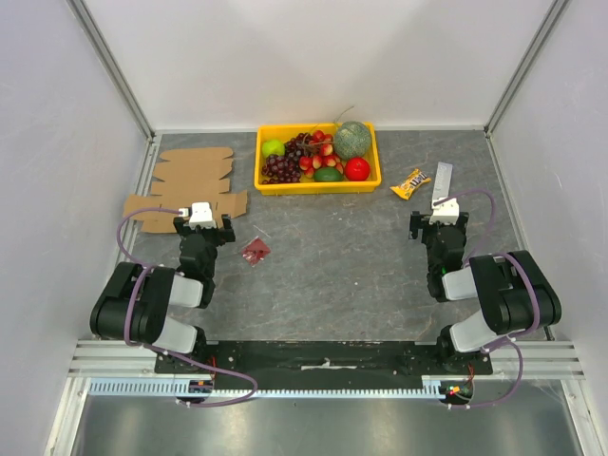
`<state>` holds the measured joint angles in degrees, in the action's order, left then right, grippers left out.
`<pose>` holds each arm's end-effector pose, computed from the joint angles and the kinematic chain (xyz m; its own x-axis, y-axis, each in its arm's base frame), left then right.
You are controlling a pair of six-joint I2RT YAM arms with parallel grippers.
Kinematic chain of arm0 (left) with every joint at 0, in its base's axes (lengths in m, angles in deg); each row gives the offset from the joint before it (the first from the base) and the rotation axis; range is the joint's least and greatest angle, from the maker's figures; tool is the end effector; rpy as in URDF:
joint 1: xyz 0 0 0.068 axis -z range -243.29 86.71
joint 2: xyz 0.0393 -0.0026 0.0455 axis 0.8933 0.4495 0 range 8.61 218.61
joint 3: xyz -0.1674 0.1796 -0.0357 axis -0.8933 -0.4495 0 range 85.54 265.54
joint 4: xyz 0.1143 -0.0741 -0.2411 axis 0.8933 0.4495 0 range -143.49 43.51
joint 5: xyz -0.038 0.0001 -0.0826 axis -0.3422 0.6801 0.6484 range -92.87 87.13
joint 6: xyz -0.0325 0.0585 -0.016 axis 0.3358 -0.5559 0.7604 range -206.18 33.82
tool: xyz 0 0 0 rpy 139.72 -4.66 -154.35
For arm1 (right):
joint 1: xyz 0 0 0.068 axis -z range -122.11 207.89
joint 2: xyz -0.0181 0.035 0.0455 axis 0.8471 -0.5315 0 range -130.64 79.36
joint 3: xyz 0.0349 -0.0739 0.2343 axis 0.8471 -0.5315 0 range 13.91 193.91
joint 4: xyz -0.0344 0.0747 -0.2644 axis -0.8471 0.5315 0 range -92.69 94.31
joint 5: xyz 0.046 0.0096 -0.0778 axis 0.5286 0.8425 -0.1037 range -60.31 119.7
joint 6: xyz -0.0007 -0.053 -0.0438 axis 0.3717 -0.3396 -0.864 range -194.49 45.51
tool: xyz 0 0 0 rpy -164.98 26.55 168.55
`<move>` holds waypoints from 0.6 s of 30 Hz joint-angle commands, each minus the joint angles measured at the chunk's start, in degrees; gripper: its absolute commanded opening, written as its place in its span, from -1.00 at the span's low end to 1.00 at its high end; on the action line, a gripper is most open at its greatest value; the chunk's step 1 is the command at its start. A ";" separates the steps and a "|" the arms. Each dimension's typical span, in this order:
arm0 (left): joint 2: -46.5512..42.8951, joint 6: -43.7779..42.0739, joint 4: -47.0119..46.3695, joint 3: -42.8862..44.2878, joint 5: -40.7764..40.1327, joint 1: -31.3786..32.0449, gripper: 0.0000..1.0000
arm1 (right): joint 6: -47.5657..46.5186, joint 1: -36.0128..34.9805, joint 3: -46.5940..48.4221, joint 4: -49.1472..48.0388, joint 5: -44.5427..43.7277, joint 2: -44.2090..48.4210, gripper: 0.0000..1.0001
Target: Fold the paper box
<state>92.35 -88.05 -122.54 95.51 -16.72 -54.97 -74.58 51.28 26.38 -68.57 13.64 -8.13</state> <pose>0.2515 -0.0233 0.1056 -0.0843 0.0445 -0.9954 -0.0929 0.9943 0.0523 0.2609 0.0148 0.0944 -0.1580 -0.0199 -0.9872 0.1603 0.9860 -0.0455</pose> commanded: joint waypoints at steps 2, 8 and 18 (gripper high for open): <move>-0.16 0.46 -1.61 1.01 -0.13 -0.41 1.00 | 0.01 0.28 1.33 -2.32 0.32 0.03 0.96; -0.42 0.46 -1.69 0.84 -0.04 -0.49 1.00 | 0.01 0.20 1.42 -2.32 0.32 0.03 0.96; -17.20 3.69 22.64 6.19 -6.72 2.41 1.00 | 0.01 0.20 1.42 -2.32 0.23 0.03 0.96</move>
<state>81.14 -88.02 -111.07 97.52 -19.19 -53.14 -74.58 51.28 26.40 -68.60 13.62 -8.13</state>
